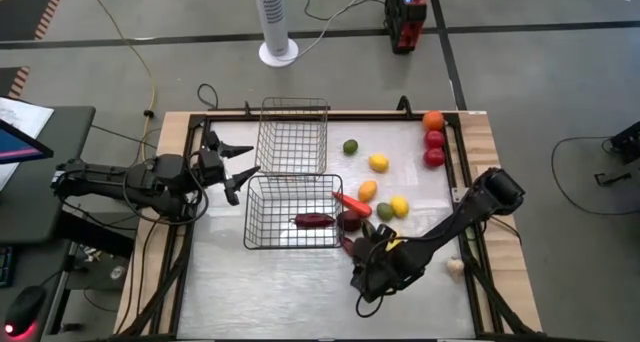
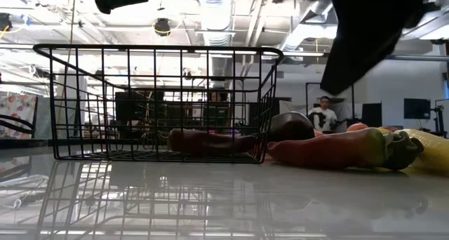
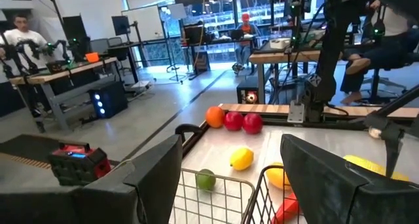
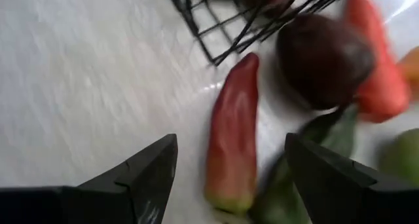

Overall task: Sort produce into baskets
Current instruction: Put the red chili pepper into the black wire basket

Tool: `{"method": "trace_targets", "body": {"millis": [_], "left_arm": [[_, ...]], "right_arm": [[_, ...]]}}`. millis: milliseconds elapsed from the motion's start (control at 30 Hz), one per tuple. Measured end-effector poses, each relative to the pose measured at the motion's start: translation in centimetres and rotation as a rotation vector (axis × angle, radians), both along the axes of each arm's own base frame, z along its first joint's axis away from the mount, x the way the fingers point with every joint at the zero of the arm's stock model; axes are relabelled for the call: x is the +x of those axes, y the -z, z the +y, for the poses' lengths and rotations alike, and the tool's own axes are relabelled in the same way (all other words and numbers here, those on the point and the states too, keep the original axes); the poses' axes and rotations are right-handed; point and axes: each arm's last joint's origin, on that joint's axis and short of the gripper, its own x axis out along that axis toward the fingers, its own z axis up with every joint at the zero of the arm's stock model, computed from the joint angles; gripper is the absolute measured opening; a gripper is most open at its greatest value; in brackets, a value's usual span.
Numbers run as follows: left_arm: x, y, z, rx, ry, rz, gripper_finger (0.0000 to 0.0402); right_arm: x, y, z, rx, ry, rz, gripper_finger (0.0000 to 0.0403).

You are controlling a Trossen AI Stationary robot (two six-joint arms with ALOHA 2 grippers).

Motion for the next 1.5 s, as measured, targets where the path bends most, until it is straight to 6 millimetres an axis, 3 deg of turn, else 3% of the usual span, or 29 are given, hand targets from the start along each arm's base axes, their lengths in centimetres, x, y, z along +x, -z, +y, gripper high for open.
{"method": "trace_targets", "body": {"millis": [333, 567, 800, 967, 1133, 1400, 1500], "left_arm": [[0.0, 0.0, 0.0, 0.008, 0.0, 0.004, 0.0249], [0.0, 0.0, 0.0, 0.017, 0.0, 0.009, 0.0249], [0.0, 0.1, 0.0, 0.019, -0.001, 0.014, 0.0249], [-0.1, 0.2, 0.1, 0.025, -0.032, 0.028, 0.0249], [-0.1, 0.2, 0.1, 0.026, -0.038, 0.031, 0.0249], [0.0, 0.2, 0.1, 0.024, -0.025, 0.029, 0.0249], [0.0, 0.1, 0.0, 0.022, -0.009, 0.022, 0.0249]], "right_arm": [[-0.8, 3.8, -0.8, 0.009, -0.021, -0.023, 0.031], [-0.9, 4.9, -0.9, -0.007, -0.096, -0.042, 0.0304], [-1.3, 5.7, -1.7, -0.025, -0.085, -0.003, 0.0264], [-1.3, 5.6, -2.0, -0.022, -0.078, 0.006, 0.0213], [-1.8, 3.4, -2.4, -0.04, -0.074, 0.076, 0.0171], [-3.1, -3.6, -3.8, -0.213, 0.005, 0.206, 0.0199], [-2.5, -5.7, -4.4, -0.271, 0.019, 0.188, 0.0198]]}}
